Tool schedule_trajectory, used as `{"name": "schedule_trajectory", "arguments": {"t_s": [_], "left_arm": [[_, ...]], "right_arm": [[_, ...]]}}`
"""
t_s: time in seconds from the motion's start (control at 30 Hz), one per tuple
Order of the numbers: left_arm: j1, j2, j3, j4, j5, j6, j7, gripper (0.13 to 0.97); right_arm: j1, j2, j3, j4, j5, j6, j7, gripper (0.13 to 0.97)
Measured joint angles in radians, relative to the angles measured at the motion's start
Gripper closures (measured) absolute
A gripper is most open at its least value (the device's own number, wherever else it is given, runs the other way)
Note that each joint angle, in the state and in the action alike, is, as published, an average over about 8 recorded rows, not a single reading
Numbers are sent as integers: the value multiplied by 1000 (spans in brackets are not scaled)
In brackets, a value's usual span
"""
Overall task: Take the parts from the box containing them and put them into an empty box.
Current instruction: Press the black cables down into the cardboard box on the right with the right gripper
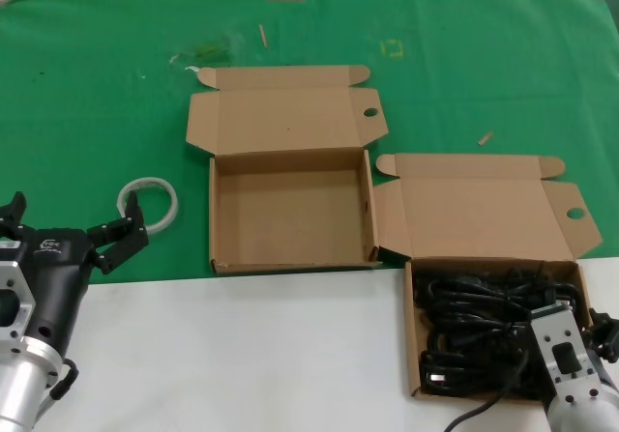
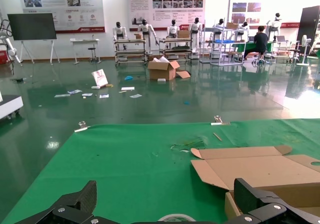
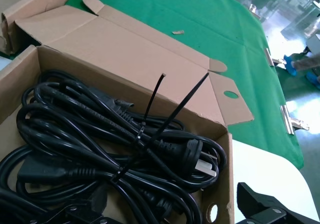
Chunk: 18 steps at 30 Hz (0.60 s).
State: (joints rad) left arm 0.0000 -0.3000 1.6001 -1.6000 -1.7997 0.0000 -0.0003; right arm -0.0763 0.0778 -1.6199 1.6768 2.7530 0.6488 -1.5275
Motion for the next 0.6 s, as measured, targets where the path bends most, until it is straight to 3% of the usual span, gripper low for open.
{"name": "schedule_trajectory", "arguments": {"t_s": [0.6], "left_arm": [[0, 0, 0, 0, 0, 0, 0, 132]], "right_arm": [[1, 0, -10, -18, 0, -24, 32, 375]]}}
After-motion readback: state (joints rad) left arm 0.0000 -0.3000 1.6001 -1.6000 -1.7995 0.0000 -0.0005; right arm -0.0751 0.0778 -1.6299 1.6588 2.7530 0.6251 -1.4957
